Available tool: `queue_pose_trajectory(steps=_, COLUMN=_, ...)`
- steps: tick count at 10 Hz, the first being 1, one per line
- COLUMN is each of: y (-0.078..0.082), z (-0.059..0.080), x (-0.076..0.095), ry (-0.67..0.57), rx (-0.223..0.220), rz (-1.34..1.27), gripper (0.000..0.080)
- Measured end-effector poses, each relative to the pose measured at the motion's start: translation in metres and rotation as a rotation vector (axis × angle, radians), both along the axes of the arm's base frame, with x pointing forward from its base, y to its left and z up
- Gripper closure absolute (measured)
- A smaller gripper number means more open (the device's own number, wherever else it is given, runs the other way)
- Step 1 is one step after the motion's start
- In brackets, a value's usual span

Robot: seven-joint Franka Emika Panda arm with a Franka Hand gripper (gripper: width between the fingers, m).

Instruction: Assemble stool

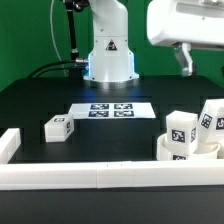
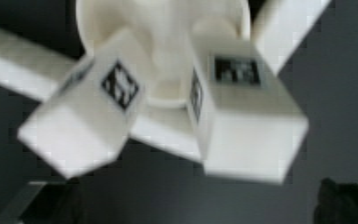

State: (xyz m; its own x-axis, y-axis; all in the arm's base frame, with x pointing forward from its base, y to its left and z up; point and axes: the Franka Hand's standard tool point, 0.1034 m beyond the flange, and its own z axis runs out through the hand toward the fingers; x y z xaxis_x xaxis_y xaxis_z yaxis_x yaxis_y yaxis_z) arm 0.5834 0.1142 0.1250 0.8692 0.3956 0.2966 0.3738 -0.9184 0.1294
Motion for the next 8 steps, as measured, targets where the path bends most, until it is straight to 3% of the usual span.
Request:
queue_pose_trajectory(steps=1, y=-0.0017, z=-0.0031, x=-0.0024, ry=0.047, rx=-0.007, rz=-0.006, gripper=0.015)
queue_pose_trajectory(steps=8, y=-0.0017, z=-0.0031, x=-0.0024, ry=0.047, rx=-0.007, rz=-0.006, gripper=0.015)
